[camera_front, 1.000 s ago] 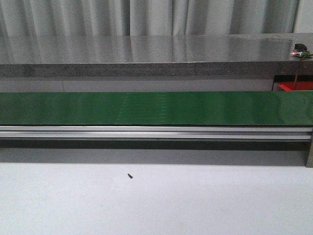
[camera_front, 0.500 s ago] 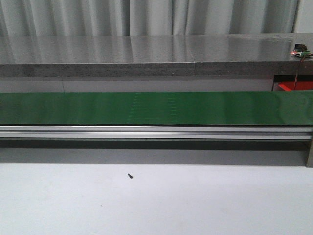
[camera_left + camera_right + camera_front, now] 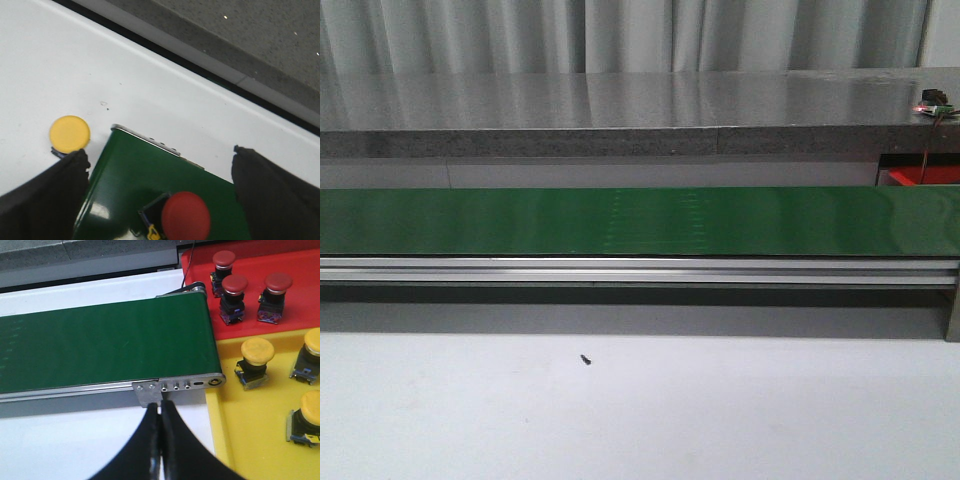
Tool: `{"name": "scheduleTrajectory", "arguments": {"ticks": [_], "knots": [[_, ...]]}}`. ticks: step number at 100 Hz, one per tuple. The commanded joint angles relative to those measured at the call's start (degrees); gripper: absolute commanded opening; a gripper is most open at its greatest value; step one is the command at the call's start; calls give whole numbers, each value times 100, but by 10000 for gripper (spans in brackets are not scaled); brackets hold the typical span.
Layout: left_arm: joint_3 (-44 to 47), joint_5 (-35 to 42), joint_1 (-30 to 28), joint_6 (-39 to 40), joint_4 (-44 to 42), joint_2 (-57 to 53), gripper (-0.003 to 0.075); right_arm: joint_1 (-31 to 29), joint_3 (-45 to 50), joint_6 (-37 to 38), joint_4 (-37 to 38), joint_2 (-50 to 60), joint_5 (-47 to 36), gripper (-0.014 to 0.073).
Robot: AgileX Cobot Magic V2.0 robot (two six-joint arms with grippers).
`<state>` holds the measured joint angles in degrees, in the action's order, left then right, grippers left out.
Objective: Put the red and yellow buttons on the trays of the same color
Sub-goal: 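Set the red button on the belt's near end, open left gripper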
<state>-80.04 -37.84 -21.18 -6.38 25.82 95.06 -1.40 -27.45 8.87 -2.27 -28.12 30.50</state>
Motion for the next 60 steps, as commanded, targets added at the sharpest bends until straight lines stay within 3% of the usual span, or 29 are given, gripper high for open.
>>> {"name": "scheduleTrajectory", "arguments": {"ticks": [1, 60], "knots": [[-144, 386, -177, 207, 98, -274, 563, 2, -146, -16, -1, -2, -425, -122], [-144, 539, -490, 450, 247, 624, 544, 2, -146, -16, -1, -2, -425, -122]]}}
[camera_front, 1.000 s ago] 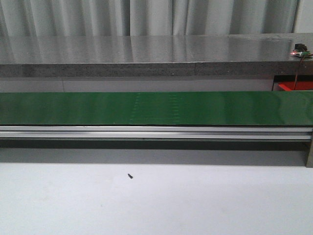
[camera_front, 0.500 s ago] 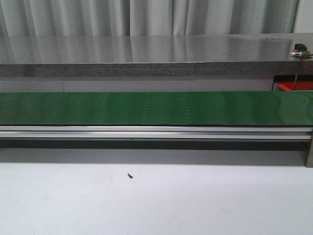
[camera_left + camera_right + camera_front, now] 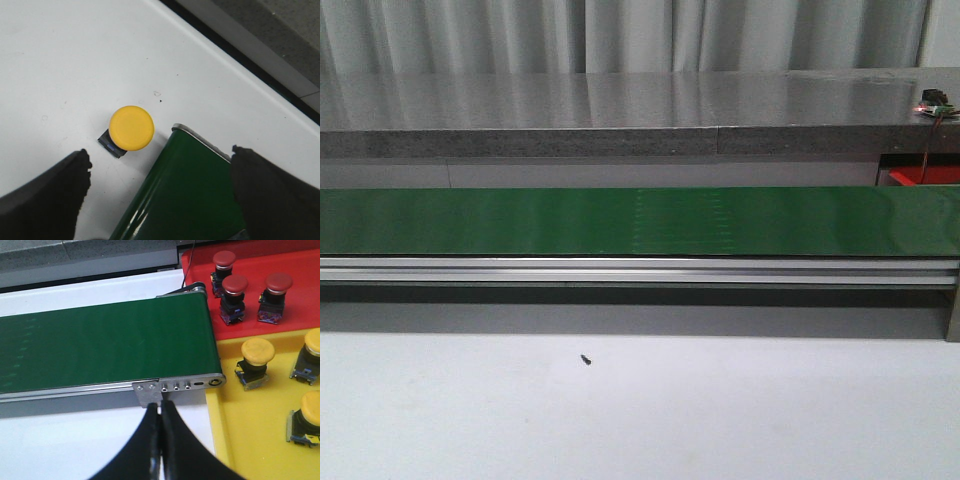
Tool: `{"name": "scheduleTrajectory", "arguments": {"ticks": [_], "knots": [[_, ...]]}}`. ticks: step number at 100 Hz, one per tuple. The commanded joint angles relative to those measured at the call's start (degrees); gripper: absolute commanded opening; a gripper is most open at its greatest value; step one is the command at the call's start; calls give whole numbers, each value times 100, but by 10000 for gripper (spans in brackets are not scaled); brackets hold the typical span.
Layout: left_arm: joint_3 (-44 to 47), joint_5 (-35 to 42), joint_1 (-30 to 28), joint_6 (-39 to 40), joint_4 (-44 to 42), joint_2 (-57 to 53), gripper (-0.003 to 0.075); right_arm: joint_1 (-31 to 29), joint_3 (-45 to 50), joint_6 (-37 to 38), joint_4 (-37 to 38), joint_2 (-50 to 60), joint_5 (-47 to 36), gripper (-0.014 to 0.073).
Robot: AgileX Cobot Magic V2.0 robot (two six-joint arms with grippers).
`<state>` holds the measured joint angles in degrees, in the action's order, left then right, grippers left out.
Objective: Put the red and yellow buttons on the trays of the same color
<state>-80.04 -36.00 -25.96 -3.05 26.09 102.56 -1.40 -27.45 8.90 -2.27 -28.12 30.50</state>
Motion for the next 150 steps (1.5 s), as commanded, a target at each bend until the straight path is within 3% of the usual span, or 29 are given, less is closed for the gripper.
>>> {"name": "scheduleTrajectory", "arguments": {"ticks": [1, 102, 133, 150], "knots": [[-144, 381, -12, 117, 233, -112, 544, 2, -146, -19, -1, -2, -425, -122], [-190, 1186, -12, 128, 963, 1053, 542, 2, -146, -19, -29, -2, -420, -122], [-190, 1199, -12, 118, 963, 1053, 340, 2, -146, -19, -47, -2, -420, -122], [-190, 1199, -12, 118, 963, 1053, 271, 2, -146, -19, -47, -2, -420, -122]]}}
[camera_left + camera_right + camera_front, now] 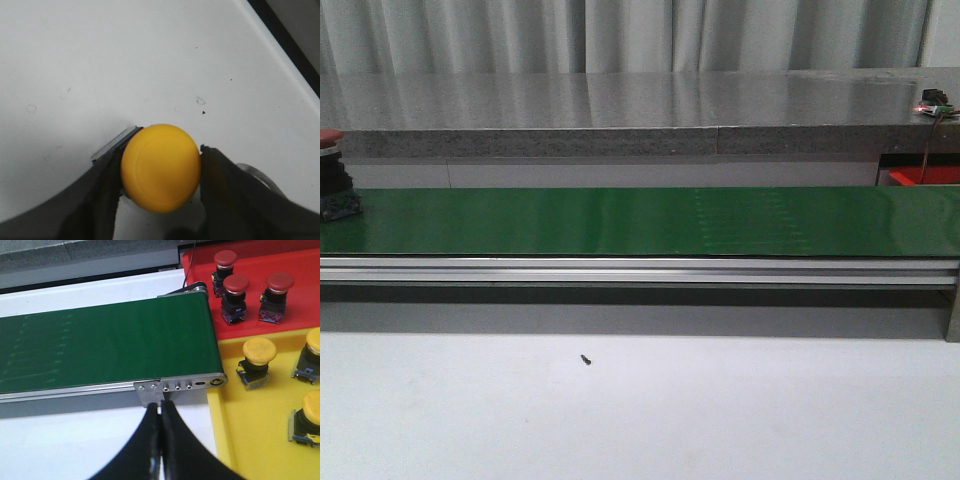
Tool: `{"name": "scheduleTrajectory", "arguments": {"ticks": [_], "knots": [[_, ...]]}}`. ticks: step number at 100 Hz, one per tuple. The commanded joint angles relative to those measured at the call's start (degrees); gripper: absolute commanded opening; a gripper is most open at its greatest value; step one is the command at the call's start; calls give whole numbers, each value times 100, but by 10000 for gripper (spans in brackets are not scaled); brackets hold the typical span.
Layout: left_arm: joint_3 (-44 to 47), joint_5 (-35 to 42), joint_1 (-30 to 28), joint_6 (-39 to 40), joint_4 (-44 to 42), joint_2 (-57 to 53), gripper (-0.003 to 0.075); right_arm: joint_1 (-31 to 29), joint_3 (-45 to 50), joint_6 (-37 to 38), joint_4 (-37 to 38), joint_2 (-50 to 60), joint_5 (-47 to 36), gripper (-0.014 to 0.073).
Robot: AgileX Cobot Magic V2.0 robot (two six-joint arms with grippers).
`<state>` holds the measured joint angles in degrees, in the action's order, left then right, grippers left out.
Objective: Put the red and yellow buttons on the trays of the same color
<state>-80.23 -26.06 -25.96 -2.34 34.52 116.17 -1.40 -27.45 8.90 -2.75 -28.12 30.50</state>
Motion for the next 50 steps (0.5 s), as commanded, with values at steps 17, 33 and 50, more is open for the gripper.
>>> {"name": "scheduleTrajectory", "arguments": {"ticks": [17, 33, 50], "knots": [[-170, 195, -12, -15, 120, -318, 236, 2, -146, -19, 1, -2, -420, -122], [-170, 131, -12, -27, 120, -355, 209, 2, -146, -19, 1, -2, -420, -122], [-170, 131, -27, -324, 94, -622, 206, 2, -146, -19, 1, -2, -420, -122]]}}
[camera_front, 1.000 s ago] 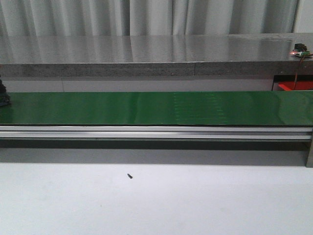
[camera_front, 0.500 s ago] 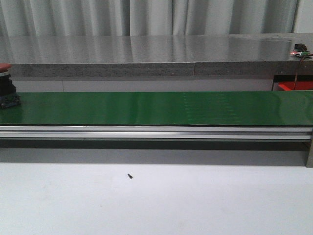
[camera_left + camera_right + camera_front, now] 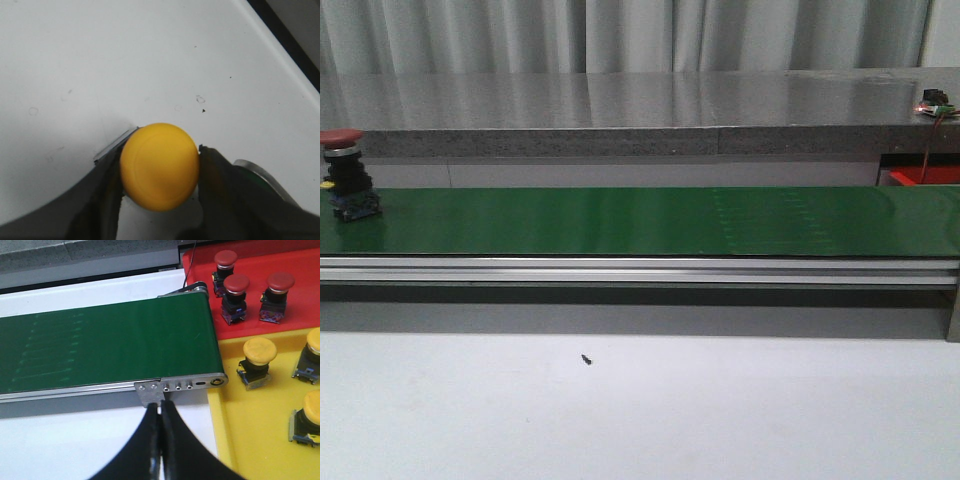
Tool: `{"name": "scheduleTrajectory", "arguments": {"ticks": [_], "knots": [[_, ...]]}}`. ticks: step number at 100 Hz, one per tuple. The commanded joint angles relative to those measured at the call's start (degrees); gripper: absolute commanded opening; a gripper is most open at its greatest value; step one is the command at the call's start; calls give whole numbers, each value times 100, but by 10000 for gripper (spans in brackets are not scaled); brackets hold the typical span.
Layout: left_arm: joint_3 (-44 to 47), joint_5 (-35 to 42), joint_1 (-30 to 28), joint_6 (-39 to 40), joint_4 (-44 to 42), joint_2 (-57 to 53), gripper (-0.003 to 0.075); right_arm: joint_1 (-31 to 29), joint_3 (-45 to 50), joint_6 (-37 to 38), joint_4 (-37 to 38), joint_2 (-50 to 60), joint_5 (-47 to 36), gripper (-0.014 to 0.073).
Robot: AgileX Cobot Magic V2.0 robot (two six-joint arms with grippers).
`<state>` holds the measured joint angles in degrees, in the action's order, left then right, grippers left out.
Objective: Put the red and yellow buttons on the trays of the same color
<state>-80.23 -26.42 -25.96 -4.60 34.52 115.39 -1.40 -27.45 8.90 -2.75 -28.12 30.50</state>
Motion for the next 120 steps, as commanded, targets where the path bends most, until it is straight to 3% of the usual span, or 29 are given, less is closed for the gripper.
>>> {"name": "scheduleTrajectory", "arguments": {"ticks": [1, 24, 83, 120], "knots": [[-170, 166, -26, -98, 76, -580, 206, 2, -146, -19, 1, -2, -420, -122], [-170, -167, -188, -249, -115, -1118, 206, 2, -146, -19, 1, -2, -420, -122], [-160, -2181, -333, -1601, -307, -2041, 206, 2, -146, -19, 1, -2, -420, -122], [216, -2260, -333, -2350, 542, -2031, 206, 2, -146, -19, 1, -2, -420, -122]]}}
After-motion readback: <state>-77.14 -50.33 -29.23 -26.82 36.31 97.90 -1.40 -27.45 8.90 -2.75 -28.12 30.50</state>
